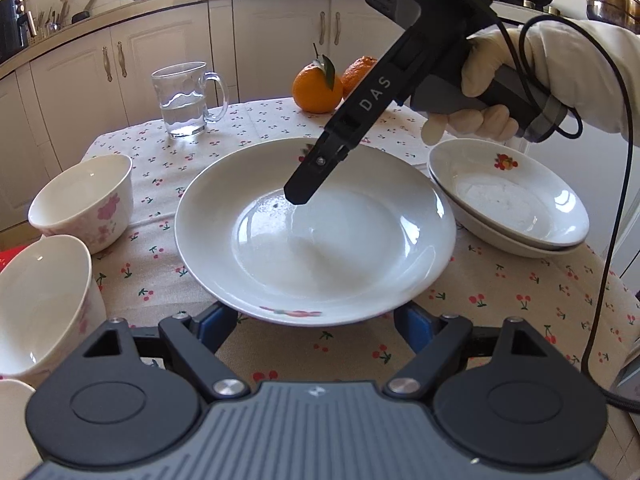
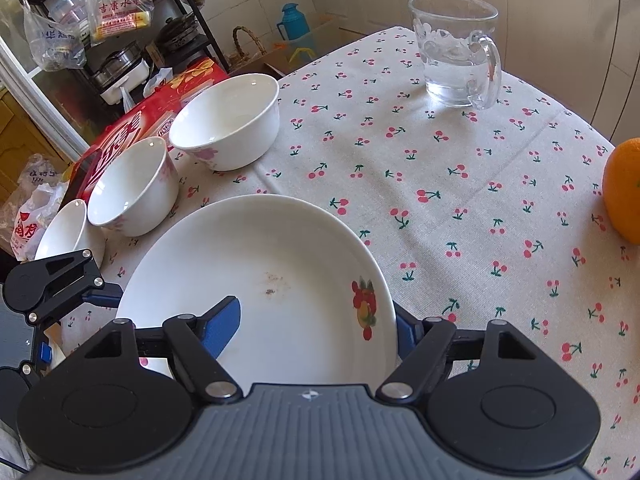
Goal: Organize plates and bowls
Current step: 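Lift the held plate and carry it toward the plate stack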
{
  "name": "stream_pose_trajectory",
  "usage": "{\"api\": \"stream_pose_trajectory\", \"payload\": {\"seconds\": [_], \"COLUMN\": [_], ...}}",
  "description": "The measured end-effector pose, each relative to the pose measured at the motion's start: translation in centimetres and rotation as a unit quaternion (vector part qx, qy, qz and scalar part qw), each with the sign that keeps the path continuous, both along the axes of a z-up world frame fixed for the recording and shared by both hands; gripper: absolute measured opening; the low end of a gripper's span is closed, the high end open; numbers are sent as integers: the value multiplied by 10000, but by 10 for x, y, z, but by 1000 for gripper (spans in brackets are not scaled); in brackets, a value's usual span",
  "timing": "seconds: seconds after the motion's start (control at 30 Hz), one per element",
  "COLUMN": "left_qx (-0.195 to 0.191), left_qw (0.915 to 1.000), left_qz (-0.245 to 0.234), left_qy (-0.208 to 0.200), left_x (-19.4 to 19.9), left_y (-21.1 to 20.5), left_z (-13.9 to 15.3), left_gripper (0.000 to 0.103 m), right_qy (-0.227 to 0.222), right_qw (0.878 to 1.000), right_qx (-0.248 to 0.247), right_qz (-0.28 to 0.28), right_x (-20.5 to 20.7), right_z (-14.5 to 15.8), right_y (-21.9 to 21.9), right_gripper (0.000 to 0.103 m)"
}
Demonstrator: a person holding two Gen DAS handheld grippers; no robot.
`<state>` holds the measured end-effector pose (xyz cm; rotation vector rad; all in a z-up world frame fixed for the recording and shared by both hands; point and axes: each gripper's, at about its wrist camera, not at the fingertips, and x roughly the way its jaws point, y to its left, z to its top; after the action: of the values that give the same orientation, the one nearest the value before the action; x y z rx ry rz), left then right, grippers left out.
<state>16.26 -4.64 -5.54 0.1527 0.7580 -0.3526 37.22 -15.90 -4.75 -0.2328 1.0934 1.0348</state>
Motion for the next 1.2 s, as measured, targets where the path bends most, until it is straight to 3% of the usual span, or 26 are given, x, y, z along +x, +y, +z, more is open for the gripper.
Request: {"api": "stream_pose_trajectory", "payload": {"seconds": [0.6,1.2], "left_qx": [35,9], "left_qw": [9987,9912], "left_qz": [-509,-1322], "left_qy": [22,82], "left_x": [-31,-26], "left_y": [-20,-75], "left_z": [24,29], "left_gripper": [85,85], "right_qy": [-141,-291], "right_qw": [9994,9932], "right_qx": [134,271], "right_qz": [-285,-1091], "right_x": [-47,-77], "right_z": [26,37], "right_y": [-35,-121], "right_gripper": [82,82]}}
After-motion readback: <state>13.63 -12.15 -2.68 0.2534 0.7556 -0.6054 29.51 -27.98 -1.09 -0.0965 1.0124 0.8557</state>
